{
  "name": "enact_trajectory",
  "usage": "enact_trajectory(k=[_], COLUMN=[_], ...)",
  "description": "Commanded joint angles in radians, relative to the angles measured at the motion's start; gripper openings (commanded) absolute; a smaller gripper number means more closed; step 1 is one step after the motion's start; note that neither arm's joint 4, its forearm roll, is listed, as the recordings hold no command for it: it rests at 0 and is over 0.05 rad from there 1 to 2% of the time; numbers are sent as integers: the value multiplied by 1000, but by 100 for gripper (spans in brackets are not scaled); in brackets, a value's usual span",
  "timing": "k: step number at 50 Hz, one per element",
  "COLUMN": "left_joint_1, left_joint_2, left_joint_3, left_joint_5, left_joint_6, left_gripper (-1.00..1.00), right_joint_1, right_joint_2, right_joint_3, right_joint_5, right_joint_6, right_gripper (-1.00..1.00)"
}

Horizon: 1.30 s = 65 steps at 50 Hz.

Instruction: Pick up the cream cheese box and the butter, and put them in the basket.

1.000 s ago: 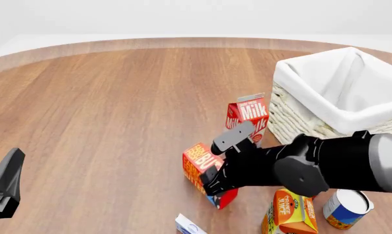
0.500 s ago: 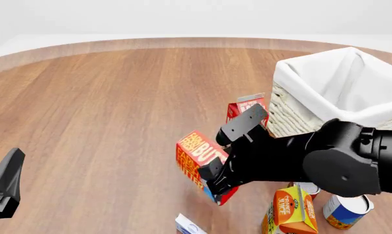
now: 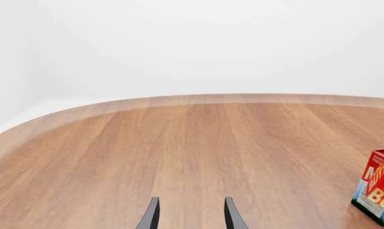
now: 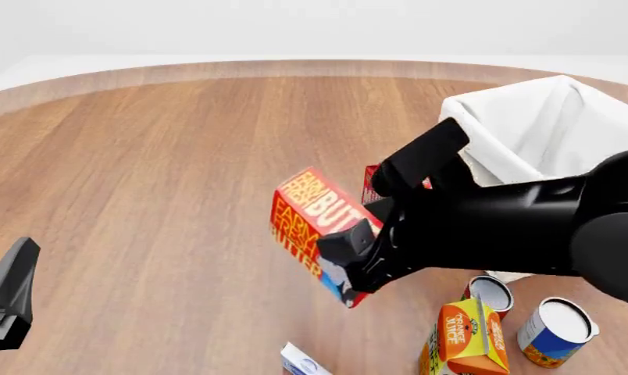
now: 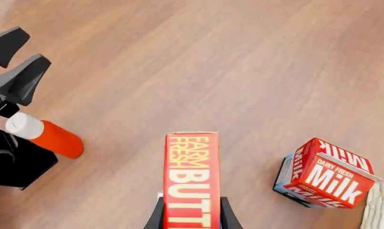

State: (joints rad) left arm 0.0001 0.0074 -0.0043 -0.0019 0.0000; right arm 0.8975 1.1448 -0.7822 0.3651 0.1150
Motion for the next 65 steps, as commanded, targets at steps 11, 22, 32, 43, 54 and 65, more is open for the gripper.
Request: enact_trajectory(k=[11, 22, 32, 43, 54, 65], left_joint_1=[0, 0, 0, 0, 0, 0], left_joint_2=[0, 0, 0, 0, 0, 0], left_joint_3=[0, 0, 0, 0, 0, 0], left_joint_5=[0, 0, 0, 0, 0, 0], left_joint_6=[0, 0, 0, 0, 0, 0], left_gripper=[100, 100, 100, 100, 100, 100], right_joint_1=[-15, -60, -138, -279, -361, -470], right_joint_2=[-145, -221, -284, -346, -372, -408], right_joint_3=[-119, -177, -243, -282, -277, -249], right_joint_5=[86, 128, 162, 165, 161, 142], right_joint_6=[5, 2, 3, 35, 54, 104], right_gripper=[-100, -100, -100, -100, -100, -100])
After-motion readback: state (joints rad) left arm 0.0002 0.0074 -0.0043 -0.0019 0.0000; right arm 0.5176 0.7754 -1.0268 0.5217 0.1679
